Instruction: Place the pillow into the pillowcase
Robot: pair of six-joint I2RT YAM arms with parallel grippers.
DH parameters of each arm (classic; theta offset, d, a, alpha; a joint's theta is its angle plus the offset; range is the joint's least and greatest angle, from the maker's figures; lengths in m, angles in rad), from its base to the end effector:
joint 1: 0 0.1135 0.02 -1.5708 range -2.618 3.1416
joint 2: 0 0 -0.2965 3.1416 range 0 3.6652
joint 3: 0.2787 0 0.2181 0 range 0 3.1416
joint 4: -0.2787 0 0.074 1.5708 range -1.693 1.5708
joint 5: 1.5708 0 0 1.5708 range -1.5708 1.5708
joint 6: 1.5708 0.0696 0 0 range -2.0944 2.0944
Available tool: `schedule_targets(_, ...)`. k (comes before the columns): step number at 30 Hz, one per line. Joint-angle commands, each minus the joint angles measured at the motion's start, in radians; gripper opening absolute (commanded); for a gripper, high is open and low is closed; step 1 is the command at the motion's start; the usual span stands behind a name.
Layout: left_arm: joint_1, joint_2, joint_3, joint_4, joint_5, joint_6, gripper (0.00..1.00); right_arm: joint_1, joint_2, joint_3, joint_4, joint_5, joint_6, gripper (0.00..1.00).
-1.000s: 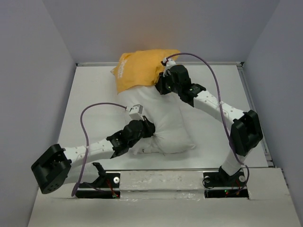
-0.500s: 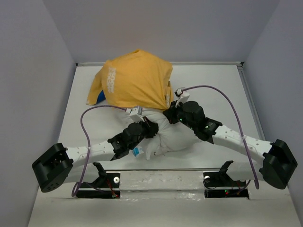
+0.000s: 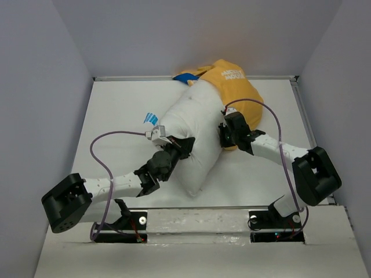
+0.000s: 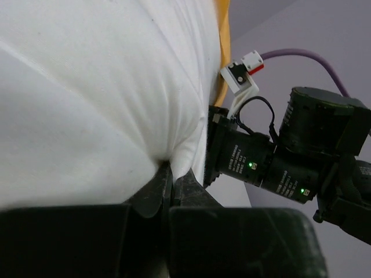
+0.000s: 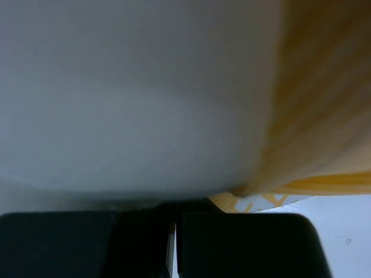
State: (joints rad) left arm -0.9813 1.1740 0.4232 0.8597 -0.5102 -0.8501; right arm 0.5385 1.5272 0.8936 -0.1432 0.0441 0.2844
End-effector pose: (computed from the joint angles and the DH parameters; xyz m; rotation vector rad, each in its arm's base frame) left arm 0.1581 -0.1753 0.3024 -0.3403 1.5403 -1.0989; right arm 0.2711 0.1584 0.2333 -0.2790 2.3577 0.3501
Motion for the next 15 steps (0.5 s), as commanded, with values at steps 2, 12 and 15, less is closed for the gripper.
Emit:
schedule_targets(2,-0.141,0.111,0.080,0.199,-0.022,0.003,0.00,0.009,-0.032,0.161,0.030,-0.099,-0.076,0.00)
schedule_targets(12,-0.339,0.036,0.059,0.138,-0.195,0.022,0.00,0.302,0.174,0.621,-0.154,-0.241,-0.186,0.00)
schedule_targets(15,-0.344,-0.011,0.005,0.115,-0.224,-0.012,0.00,0.341,-0.005,0.245,-0.058,-0.129,-0.056,0.00)
